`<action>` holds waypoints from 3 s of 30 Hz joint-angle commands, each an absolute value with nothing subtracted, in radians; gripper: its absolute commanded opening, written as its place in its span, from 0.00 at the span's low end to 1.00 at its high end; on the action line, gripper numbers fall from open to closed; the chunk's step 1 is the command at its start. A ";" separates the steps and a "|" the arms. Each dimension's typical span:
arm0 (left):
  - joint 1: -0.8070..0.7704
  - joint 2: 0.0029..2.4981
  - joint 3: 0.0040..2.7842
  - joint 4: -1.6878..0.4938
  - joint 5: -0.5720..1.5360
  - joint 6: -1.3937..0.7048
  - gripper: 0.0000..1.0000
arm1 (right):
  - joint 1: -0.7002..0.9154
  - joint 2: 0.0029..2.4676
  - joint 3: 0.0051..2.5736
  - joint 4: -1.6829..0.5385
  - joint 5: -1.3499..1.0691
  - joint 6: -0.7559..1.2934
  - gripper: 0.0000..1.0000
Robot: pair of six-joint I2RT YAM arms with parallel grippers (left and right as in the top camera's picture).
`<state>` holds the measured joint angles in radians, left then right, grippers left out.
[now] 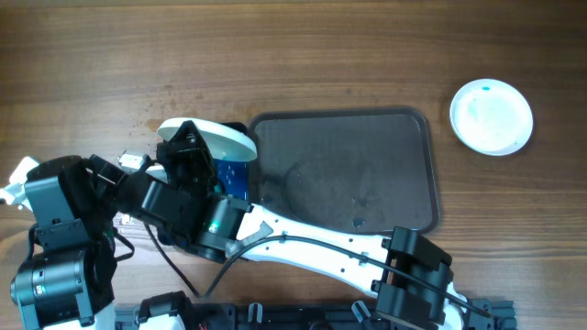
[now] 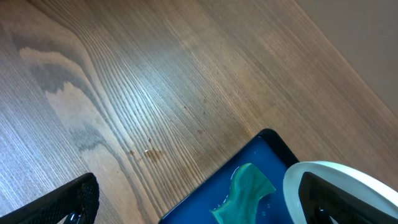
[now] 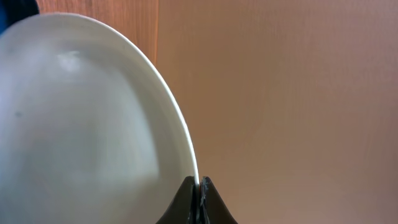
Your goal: Clean dirty plates on tray and stack at the side
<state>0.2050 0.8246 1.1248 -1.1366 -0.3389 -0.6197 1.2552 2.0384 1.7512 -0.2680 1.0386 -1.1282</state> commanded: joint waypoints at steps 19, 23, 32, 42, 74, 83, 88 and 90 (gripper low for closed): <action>0.209 0.822 1.128 -1.132 -0.333 -0.637 1.00 | 1.117 2.038 1.774 -0.224 1.172 -0.953 0.04; 0.209 0.822 1.128 -1.135 -0.333 -0.637 1.00 | 1.065 2.036 1.774 -0.397 1.119 -0.591 0.04; 0.209 0.852 1.128 -1.134 -0.317 -0.637 1.00 | 0.710 2.016 2.011 -0.988 0.363 0.151 0.04; 0.208 1.060 1.128 -1.134 -0.114 -0.636 1.00 | -0.001 2.005 2.144 -1.295 0.014 0.286 0.04; 0.159 1.230 1.128 -1.088 -0.033 -0.627 1.00 | -0.490 2.000 1.665 -1.011 -0.169 0.365 0.92; 0.036 1.229 1.128 -1.077 0.044 -0.364 1.00 | -0.280 1.753 1.814 -1.091 -0.269 0.179 0.92; -0.138 1.166 1.128 -1.057 -0.095 -0.392 1.00 | -0.051 1.588 1.814 -1.148 -0.148 0.157 0.91; -0.186 1.102 1.129 -1.057 -0.134 -0.425 1.00 | 0.023 1.541 1.814 -1.175 -0.088 0.156 0.91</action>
<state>-0.1173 1.2037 1.1244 -1.0595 -0.0315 -0.4015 -0.0624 1.6081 1.8019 -1.1465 -0.1997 0.1837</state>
